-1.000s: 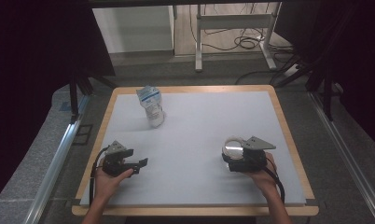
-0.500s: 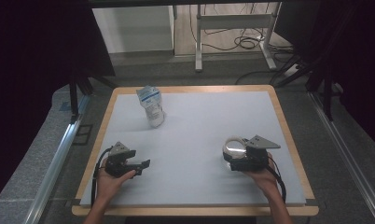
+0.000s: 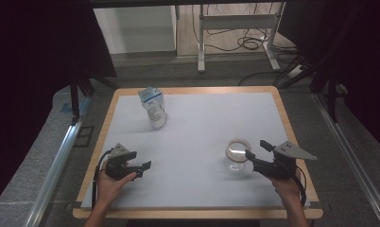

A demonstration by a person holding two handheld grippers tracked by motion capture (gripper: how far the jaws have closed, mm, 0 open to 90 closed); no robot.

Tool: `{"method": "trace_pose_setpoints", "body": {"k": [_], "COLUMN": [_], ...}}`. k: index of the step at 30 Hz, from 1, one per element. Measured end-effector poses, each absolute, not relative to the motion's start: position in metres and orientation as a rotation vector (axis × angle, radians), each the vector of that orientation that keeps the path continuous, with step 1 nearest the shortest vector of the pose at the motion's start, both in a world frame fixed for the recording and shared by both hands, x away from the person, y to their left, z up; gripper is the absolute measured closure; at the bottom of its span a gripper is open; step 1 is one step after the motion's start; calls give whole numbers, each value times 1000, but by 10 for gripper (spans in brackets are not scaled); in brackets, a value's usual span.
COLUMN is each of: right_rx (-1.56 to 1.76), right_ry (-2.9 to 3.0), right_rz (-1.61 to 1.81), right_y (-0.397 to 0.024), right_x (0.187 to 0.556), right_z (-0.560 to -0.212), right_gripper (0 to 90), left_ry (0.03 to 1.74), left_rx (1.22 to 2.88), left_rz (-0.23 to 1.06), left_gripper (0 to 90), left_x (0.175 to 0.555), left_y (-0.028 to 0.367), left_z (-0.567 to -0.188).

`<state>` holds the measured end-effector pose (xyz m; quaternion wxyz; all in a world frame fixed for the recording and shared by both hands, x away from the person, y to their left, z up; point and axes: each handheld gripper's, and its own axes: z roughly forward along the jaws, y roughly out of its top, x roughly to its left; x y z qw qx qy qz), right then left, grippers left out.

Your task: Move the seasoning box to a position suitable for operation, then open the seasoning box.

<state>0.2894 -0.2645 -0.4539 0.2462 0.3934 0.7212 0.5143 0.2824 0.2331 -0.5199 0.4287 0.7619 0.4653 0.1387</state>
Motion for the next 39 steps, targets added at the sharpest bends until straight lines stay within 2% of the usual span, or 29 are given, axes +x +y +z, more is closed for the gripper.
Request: {"method": "trace_pose_setpoints", "body": {"k": [1,2,4,5,6,7,8,9,10,11,12,14,19,23,26,39], "right_rx": [1084,1088,1091,1091,1071,1071,1057,1057,1039,1039,1032,1027,1016,1006,1002,989], "right_ry": [1961,1945,1950,1950,1960,1960,1967,1967,1980,1980,1999,2013,2037,2053,2039,1997], "right_rz": [1411,1392,1375,1375,1366,1366,1336,1336,1303,1303,1267,1255,1226,1197,1208,1225], "right_y": [-268,-272,-275,-275,-276,-276,-275,-275,-273,-273,-273,-273,-271,-267,-267,-265], "right_x": [289,286,284,284,282,282,280,280,277,277,276,274,272,272,270,270], "right_z": [-453,-453,-452,-452,-450,-450,-450,-450,-451,-451,-453,-455,-459,-463,-460,-459], "right_gripper": [454,543,628,628,708,708,764,764,815,815,865,897,900,900,900,900], "left_ry": [1168,1164,1162,1162,1162,1160,1163,1163,1158,1158,1148,1143,1133,1103,1094,1102], "left_rx": [1897,1899,1899,1899,1897,1897,1885,1885,1881,1881,1880,1879,1870,1875,1877,1894], "left_rz": [346,341,340,340,339,338,335,335,333,333,337,334,320,288,287,282], "left_gripper": [223,223,223,223,230,230,255,263,272,284,298,315,380,503,539,554], "left_x": [282,282,282,282,282,282,281,281,281,281,281,281,282,281,282,282], "left_y": [233,233,233,233,232,232,231,231,230,230,229,229,230,231,231,227], "left_z": [-520,-520,-520,-520,-520,-520,-519,-519,-519,-519,-519,-519,-519,-516,-515,-520]}}
